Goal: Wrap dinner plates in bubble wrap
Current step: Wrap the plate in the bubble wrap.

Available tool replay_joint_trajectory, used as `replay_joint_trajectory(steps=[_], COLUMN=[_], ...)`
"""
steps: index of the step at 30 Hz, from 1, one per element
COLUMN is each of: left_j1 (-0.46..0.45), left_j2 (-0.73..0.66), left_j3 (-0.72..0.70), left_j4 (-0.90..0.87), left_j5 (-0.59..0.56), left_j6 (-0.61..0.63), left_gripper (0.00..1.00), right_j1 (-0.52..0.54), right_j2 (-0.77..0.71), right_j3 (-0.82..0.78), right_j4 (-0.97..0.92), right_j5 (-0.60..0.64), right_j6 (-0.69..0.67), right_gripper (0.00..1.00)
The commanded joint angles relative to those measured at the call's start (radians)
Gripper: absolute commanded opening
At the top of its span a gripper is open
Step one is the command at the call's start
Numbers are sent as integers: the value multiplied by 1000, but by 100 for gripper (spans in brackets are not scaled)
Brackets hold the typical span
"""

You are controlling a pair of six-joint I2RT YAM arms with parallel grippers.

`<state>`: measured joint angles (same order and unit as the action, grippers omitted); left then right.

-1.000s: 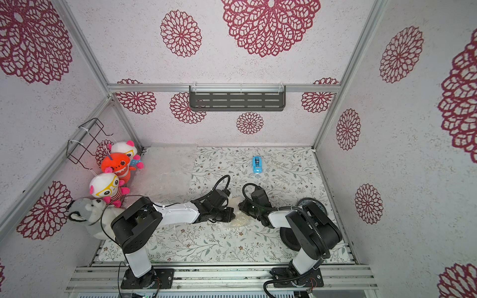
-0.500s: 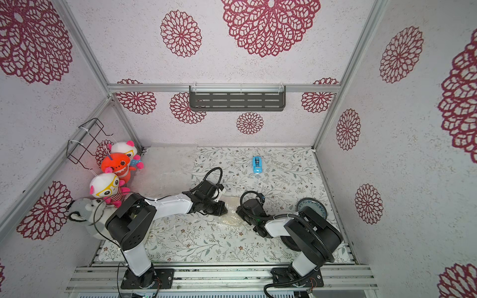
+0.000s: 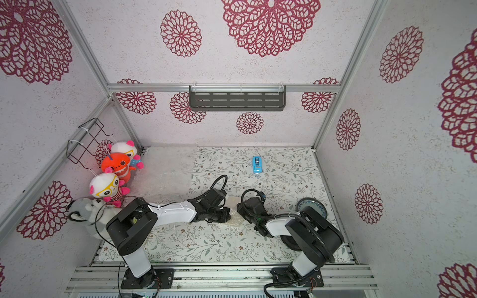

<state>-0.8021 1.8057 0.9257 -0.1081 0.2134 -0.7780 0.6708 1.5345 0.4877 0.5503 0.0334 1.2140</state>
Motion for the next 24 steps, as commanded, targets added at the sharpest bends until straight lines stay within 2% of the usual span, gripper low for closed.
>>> replay_joint_trajectory(steps=[1, 4, 6, 8, 10, 12, 15, 20, 24], left_j1=[13, 14, 16, 20, 22, 22, 23, 24, 24], left_j2=[59, 46, 43, 48, 51, 53, 48, -32, -165], left_j3=[-53, -55, -53, -51, -49, -47, -45, -14, 27], left_j4=[-64, -37, -30, -28, -27, -28, -26, -39, -52], left_j5=[-80, -69, -67, -62, -55, -51, -47, 25, 70], left_j6=[-67, -78, -81, -82, -84, -86, -84, -55, -25], left_gripper=[0, 0, 0, 0, 0, 0, 0, 0, 21], right_j1=[-115, -211, -252, -252, -230, -188, -123, -49, -30], right_j2=[-107, -138, -125, -101, -68, -32, 36, 147, 130], right_j3=[79, 190, 257, 312, 322, 305, 279, 235, 172], right_j4=[-254, -441, -521, -547, -490, -392, -300, -331, -325], right_j5=[-21, -88, -170, -310, -452, -514, -475, -406, -365], right_j6=[-300, -547, -650, -721, -688, -617, -546, -495, -422], right_gripper=[34, 38, 37, 33, 31, 30, 29, 25, 22])
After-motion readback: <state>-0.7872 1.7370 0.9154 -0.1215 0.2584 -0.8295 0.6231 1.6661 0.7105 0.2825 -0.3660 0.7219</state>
